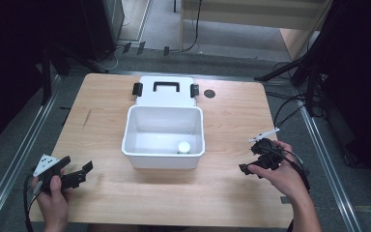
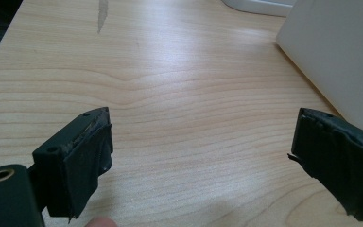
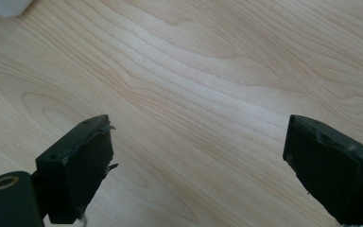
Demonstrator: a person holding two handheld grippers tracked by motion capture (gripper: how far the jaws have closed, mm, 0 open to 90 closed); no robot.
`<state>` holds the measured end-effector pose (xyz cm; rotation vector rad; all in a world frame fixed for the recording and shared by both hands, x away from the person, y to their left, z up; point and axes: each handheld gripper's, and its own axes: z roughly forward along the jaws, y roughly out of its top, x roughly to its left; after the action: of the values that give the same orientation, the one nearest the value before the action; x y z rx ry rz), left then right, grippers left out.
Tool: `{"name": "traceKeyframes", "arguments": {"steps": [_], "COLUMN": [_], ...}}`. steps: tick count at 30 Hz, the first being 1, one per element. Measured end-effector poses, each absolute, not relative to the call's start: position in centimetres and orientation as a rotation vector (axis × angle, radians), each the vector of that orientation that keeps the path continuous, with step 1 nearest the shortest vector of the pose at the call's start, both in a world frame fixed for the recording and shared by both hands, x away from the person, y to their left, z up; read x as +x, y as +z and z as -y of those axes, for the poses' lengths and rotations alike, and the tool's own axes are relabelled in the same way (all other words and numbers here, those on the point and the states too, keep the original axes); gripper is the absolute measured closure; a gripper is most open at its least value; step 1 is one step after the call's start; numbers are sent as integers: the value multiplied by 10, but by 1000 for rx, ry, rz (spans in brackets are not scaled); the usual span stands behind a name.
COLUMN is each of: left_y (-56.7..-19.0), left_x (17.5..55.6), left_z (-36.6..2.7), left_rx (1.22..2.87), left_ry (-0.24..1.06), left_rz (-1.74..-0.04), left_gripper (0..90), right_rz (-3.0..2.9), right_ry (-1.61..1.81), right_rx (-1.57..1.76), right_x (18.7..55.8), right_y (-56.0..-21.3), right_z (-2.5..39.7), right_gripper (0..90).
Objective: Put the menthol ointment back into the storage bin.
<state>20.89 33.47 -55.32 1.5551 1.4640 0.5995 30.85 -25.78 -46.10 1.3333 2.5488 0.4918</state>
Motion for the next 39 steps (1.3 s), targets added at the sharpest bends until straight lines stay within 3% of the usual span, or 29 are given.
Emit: {"name": "traceKeyframes", "arguments": {"steps": [5,8,17,39], "left_y": [-553,-553,-553,-553], "left_x": [209,209,209,210], "left_z": [-335,-335,-334,-334], "left_rx": [1556,1555,1555,1569], "left_ry": [600,600,600,597], "left_rz": [-1463,-1463,-1464,-1467], "left_gripper": [68,68,68,68], "right_rz": [-2467,-2400,-2226,-1841], "right_ry": [560,612,777,1214], "right_rx": [1320,1302,1337,1522], "right_x": [300,292,273,224], "right_y": [-470,-478,-499,-546], "right_z": [266,271,290,355], "right_gripper": [94,41,0,0]}}
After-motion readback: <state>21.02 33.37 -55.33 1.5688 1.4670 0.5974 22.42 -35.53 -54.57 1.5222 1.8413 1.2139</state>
